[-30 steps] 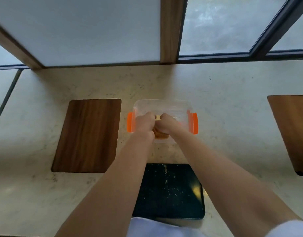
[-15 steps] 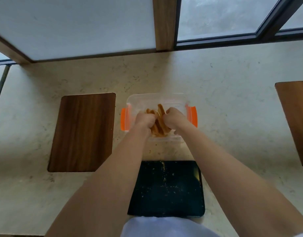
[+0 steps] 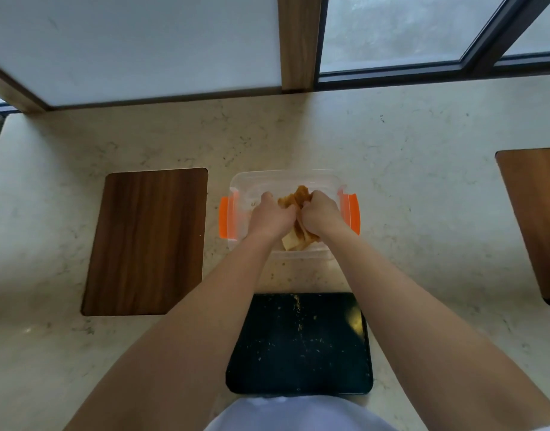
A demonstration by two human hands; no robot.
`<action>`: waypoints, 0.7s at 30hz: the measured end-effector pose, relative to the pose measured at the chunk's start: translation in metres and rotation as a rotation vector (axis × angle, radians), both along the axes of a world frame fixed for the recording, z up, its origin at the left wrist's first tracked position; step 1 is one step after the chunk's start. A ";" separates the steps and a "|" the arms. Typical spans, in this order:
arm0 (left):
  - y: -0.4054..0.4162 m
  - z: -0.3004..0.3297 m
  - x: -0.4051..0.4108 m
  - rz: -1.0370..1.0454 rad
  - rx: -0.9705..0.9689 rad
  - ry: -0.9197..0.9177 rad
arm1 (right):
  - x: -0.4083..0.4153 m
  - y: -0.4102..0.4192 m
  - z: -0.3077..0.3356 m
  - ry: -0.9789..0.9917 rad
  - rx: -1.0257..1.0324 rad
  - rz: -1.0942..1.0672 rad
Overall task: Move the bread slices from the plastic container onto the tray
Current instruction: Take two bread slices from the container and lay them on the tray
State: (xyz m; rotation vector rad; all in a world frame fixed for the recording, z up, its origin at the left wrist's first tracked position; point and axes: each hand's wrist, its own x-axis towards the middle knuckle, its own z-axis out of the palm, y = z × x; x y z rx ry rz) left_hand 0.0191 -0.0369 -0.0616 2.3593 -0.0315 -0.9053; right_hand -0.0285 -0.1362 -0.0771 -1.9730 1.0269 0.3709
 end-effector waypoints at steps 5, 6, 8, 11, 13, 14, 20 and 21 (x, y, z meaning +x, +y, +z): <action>0.002 -0.003 -0.007 -0.101 0.075 -0.071 | -0.003 0.004 0.005 0.002 0.005 -0.021; 0.003 -0.002 -0.008 -0.109 0.089 -0.097 | -0.004 0.004 0.006 -0.003 -0.007 -0.021; 0.005 0.000 -0.012 -0.127 0.116 -0.079 | -0.007 0.006 0.014 -0.026 -0.043 -0.019; 0.010 0.002 -0.014 -0.115 0.129 -0.026 | -0.010 0.009 0.032 -0.095 -0.088 -0.003; 0.013 0.009 -0.014 -0.107 0.116 -0.055 | -0.016 0.009 0.049 -0.149 -0.094 -0.023; 0.015 0.016 -0.014 -0.101 0.097 -0.089 | -0.021 0.007 0.058 -0.178 -0.094 -0.049; 0.046 0.069 -0.017 -0.018 -0.172 -0.287 | -0.079 -0.002 0.113 -0.391 0.184 -0.277; 0.060 0.076 -0.022 0.036 -0.270 -0.225 | -0.094 -0.001 0.118 -0.421 0.292 -0.314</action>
